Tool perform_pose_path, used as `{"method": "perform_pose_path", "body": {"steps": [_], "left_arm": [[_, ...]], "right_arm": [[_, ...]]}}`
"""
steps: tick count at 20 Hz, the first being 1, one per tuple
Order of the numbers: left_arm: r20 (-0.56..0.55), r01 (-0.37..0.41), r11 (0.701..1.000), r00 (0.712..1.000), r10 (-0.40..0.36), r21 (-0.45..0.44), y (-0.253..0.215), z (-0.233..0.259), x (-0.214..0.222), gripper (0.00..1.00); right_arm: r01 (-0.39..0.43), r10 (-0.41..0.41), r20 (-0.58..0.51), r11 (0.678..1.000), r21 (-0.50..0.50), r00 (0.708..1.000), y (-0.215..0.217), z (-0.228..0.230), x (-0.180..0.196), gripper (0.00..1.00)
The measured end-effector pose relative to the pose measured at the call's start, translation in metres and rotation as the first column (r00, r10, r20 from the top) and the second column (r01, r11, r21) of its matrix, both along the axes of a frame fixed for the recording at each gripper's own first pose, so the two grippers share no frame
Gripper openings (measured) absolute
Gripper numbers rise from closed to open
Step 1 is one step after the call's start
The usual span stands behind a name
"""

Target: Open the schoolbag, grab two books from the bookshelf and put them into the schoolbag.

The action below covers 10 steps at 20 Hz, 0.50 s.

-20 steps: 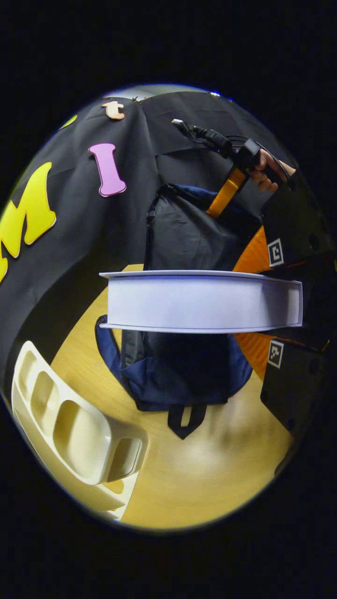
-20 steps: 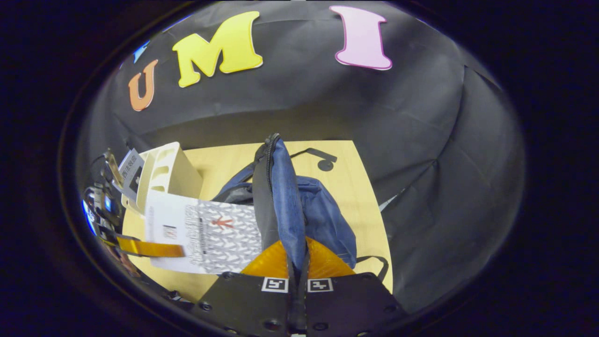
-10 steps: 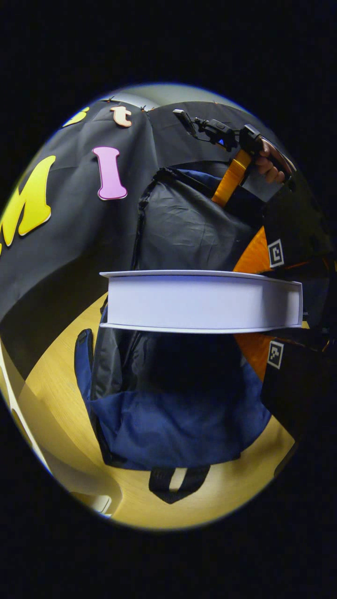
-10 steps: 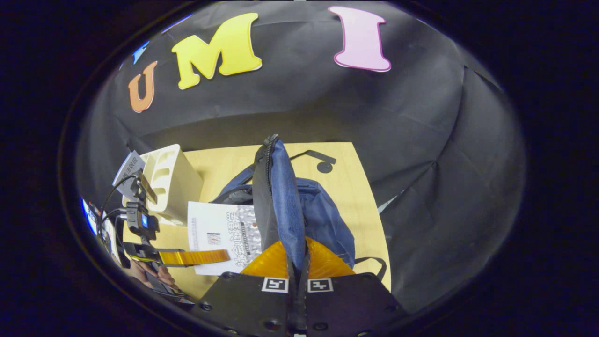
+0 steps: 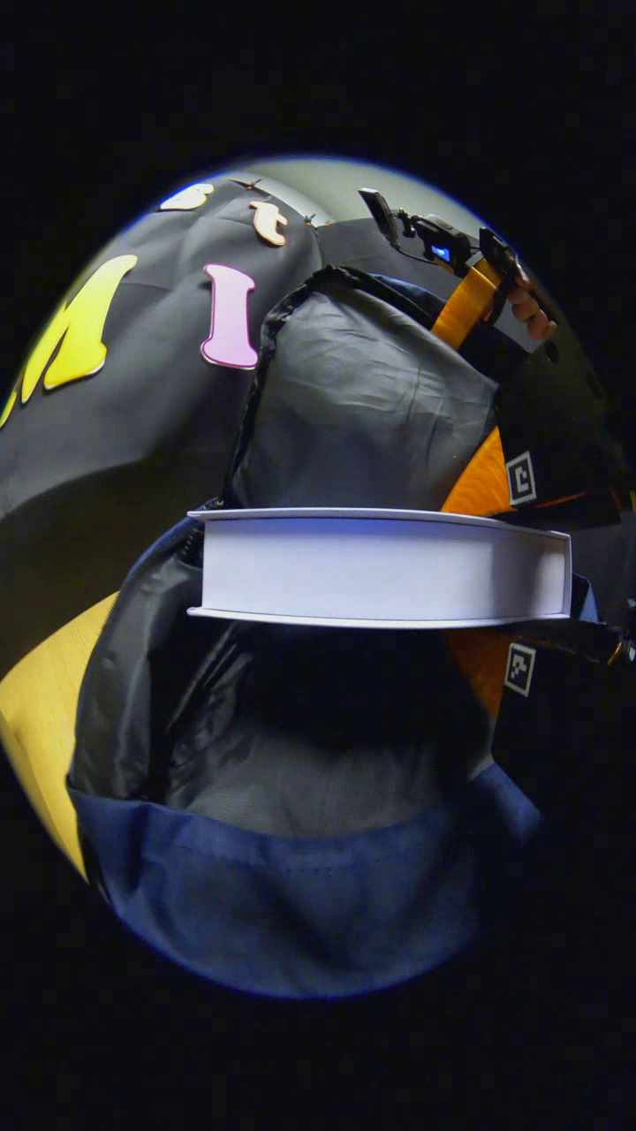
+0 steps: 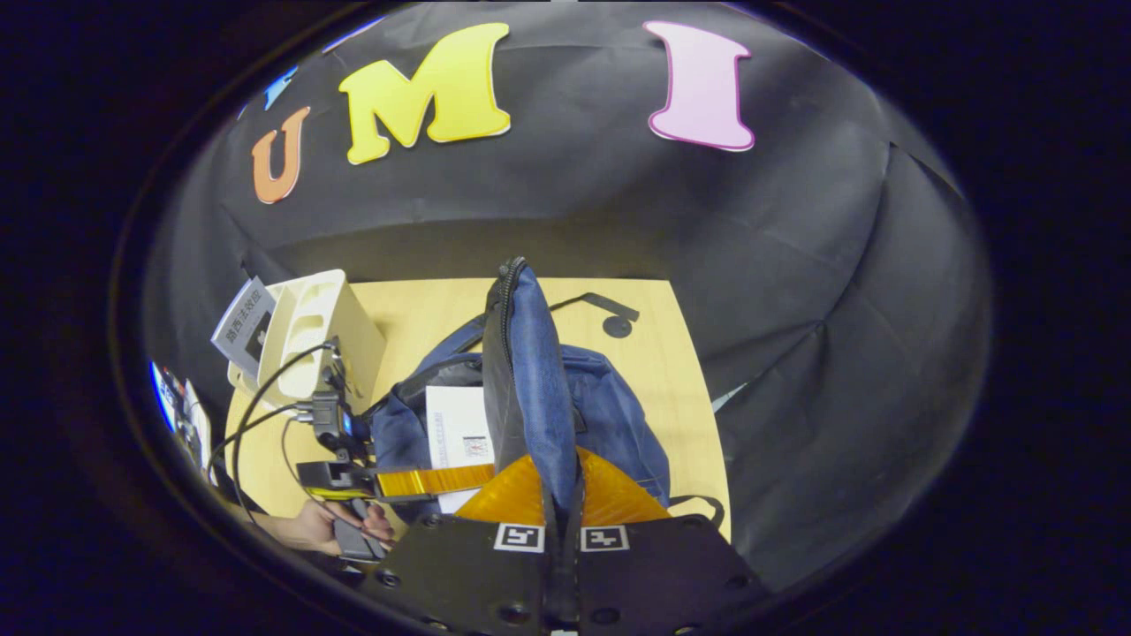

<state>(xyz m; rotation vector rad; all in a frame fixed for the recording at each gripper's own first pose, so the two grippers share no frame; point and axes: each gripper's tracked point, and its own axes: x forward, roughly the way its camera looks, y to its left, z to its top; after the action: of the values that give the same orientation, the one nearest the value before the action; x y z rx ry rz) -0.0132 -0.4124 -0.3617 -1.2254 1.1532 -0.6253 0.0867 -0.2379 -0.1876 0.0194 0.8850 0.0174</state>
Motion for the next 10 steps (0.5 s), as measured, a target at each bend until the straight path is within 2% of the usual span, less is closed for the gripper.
{"method": "perform_pose_path", "body": {"steps": [1, 2, 3, 4, 6, 7, 8, 9, 10], "left_arm": [[-0.006, -0.001, 1.000, 1.000, 0.001, -0.008, 0.002, -0.001, -0.001, 0.35], [-0.015, 0.006, 1.000, 1.000, -0.006, -0.003, 0.001, -0.005, -0.001, 0.43], [-0.022, 0.014, 1.000, 1.000, -0.014, -0.004, 0.000, -0.004, 0.000, 0.35], [-0.029, 0.021, 1.000, 0.999, -0.021, 0.006, -0.001, -0.004, 0.001, 0.43], [-0.058, 0.056, 0.997, 0.997, -0.052, 0.059, -0.002, -0.009, 0.000, 0.46], [-0.071, 0.074, 0.993, 0.995, -0.068, 0.087, -0.001, -0.011, -0.001, 0.57], [-0.098, 0.109, 0.984, 0.991, -0.096, 0.138, 0.000, -0.022, -0.008, 0.46], [-0.125, 0.132, 0.976, 0.986, -0.111, 0.175, 0.006, -0.028, -0.012, 0.61], [-0.152, 0.158, 0.962, 0.980, -0.125, 0.224, 0.009, -0.037, -0.017, 0.72]], "right_arm": [[-0.002, 0.002, -0.002, 1.000, -0.001, 1.000, 0.001, 0.000, 0.001, 0.04], [-0.005, 0.005, -0.003, 1.000, -0.002, 1.000, 0.002, -0.001, 0.002, 0.00], [-0.007, 0.007, -0.005, 1.000, -0.002, 1.000, 0.002, -0.002, 0.002, 0.00], [-0.008, 0.008, -0.007, 1.000, -0.002, 1.000, 0.004, -0.003, 0.002, 0.00], [-0.013, 0.013, -0.012, 1.000, 0.001, 1.000, 0.005, -0.005, 0.002, 0.00], [-0.014, 0.014, -0.015, 1.000, 0.003, 1.000, 0.006, -0.007, 0.002, 0.04], [-0.017, 0.017, -0.018, 1.000, 0.005, 1.000, 0.008, -0.008, 0.002, 0.00], [-0.021, 0.021, -0.020, 1.000, 0.006, 1.000, 0.010, -0.008, 0.002, 0.00], [-0.024, 0.024, -0.020, 1.000, 0.005, 1.000, 0.011, -0.010, 0.001, 0.00]]}}
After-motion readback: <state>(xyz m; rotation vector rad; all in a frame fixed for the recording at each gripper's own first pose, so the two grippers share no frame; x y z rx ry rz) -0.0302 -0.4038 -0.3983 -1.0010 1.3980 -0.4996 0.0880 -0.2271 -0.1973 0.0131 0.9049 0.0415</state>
